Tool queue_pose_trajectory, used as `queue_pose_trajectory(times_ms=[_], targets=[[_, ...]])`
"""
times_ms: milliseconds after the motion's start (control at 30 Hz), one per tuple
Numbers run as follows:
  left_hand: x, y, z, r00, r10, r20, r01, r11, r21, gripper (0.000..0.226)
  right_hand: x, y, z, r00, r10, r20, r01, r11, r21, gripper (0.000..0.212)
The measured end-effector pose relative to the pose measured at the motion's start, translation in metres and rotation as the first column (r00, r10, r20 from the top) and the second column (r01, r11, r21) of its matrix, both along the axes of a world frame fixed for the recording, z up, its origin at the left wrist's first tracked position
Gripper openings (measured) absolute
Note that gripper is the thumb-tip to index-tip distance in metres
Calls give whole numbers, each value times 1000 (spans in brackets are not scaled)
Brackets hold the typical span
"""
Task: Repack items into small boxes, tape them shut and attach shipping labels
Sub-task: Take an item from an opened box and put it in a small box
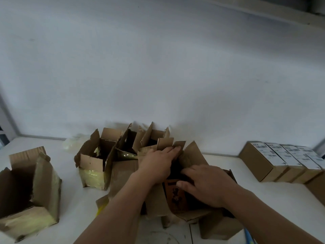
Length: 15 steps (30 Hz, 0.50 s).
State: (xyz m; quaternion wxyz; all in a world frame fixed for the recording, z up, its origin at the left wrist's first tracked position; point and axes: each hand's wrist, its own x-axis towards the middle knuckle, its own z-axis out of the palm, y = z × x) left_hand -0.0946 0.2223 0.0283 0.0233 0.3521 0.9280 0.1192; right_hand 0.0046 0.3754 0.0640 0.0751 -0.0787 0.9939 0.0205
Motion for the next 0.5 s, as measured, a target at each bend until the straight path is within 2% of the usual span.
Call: queue_pose_trajectory(times_ms=[133, 200, 300, 400, 500], targets=[[-5, 4, -16, 992, 102, 72, -110, 986, 122, 73, -22, -1, -19, 969, -16, 245, 50, 990, -133, 49], [-8, 2, -18, 976, 87, 198, -121, 978, 170, 77, -32, -4, -28, 938, -16, 346, 83, 980, -180, 43], [-14, -6, -24, 943, 24, 331, -109, 965, 238, 83, -46, -9, -29, 911, -55, 409, 177, 947, -267, 45], [-19, -14, -29, 929, -10, 369, -101, 954, 281, 87, -58, -7, -21, 878, -74, 473, 237, 926, -293, 52], [-19, -20, -28, 930, -22, 366, -93, 952, 293, 89, -66, -7, -16, 793, -85, 603, 329, 893, -307, 61]])
